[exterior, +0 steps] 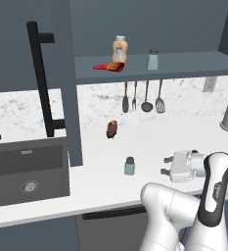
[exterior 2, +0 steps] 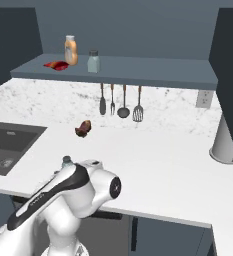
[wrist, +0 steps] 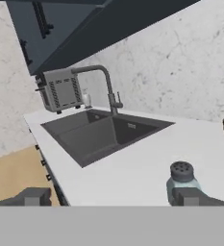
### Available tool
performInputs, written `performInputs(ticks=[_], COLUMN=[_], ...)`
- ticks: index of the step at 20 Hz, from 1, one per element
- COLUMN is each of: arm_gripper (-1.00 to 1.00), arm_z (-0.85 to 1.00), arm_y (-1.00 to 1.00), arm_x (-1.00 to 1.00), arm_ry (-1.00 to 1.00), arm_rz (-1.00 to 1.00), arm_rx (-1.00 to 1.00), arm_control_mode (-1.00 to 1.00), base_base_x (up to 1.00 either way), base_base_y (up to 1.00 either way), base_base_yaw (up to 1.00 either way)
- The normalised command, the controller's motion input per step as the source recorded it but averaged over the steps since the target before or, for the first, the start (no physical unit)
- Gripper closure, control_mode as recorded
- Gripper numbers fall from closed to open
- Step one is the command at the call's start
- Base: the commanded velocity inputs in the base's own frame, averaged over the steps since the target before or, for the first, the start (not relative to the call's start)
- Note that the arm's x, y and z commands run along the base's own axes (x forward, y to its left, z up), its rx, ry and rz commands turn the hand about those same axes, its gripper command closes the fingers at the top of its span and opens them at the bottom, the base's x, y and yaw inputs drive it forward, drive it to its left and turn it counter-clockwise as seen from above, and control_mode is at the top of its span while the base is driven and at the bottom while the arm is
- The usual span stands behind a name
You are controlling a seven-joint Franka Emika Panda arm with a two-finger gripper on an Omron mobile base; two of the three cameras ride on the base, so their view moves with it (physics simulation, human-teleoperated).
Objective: Put the shaker and condiment bottle from the counter next to their counterparts in the cabinet.
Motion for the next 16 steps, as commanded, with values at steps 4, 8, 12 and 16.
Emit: performInputs(ticks=[4, 8, 12, 16], arm_gripper=[-1.0, -1.0, -1.0, -1.0], arm_z=[-0.36, -0.44, -0.35, -0.27], arm_y=[0.28, 0.21, 0.27, 0.44], arm_x=[0.0, 0.0, 0.11, 0.3], arm_ry=[-0.03, -0.15, -0.1, -0.01], arm_rz=[-0.06, -0.05, -0.08, -0.08], arm_rx=[-0.1, -0.1, -0.06, -0.06], arm_control_mode=[-1.0, -1.0, -1.0, -1.0], base_base_x=[0.0, 0.0, 0.0, 0.0], base_base_y=[0.0, 0.0, 0.0, 0.0], base_base_yaw=[0.0, 0.0, 0.0, 0.0])
